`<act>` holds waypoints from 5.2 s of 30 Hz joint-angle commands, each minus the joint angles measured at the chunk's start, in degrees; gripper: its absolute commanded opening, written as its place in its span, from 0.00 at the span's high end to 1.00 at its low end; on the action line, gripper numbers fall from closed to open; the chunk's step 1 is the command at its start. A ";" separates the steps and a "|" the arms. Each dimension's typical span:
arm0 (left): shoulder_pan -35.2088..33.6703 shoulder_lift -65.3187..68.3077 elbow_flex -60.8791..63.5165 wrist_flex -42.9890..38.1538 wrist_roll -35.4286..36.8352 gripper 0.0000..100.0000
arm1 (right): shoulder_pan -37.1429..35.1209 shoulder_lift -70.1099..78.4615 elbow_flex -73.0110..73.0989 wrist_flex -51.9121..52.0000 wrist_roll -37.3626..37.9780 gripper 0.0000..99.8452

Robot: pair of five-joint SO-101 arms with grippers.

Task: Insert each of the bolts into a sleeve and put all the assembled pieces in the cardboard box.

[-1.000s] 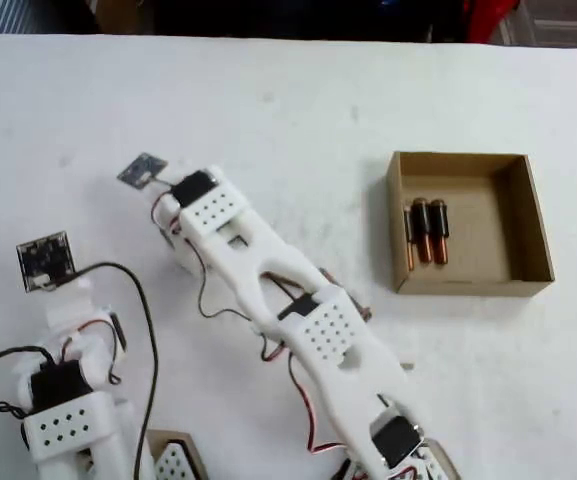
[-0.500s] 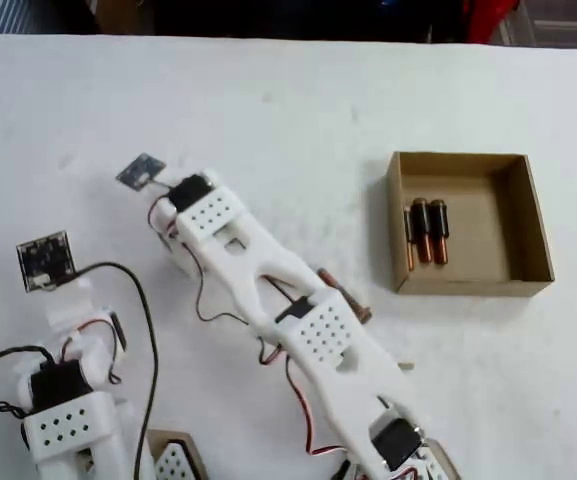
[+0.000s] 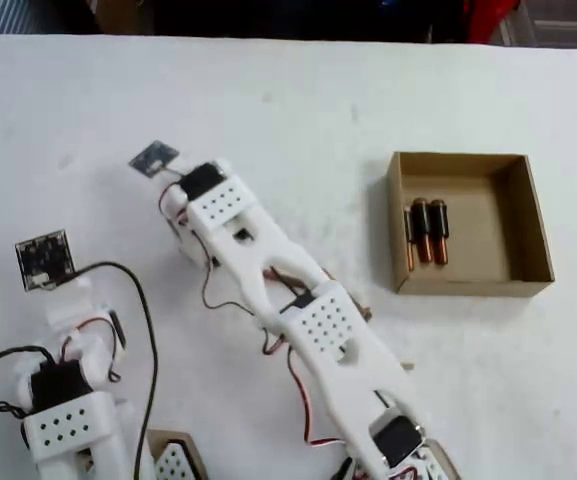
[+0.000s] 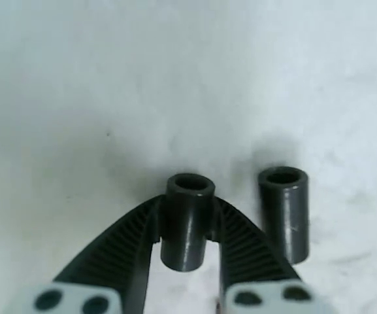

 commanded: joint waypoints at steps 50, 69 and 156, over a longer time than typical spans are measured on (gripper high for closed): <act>8.75 -0.57 11.16 -22.77 -10.73 0.98 | 16.84 -79.52 45.45 7.43 -1.58 0.98; 8.84 -0.57 9.05 -22.15 -26.99 0.98 | 27.47 -108.35 87.65 -18.15 0.62 0.98; 55.08 85.67 -67.87 10.90 -55.38 0.90 | 51.30 -162.24 153.23 -59.91 0.00 0.98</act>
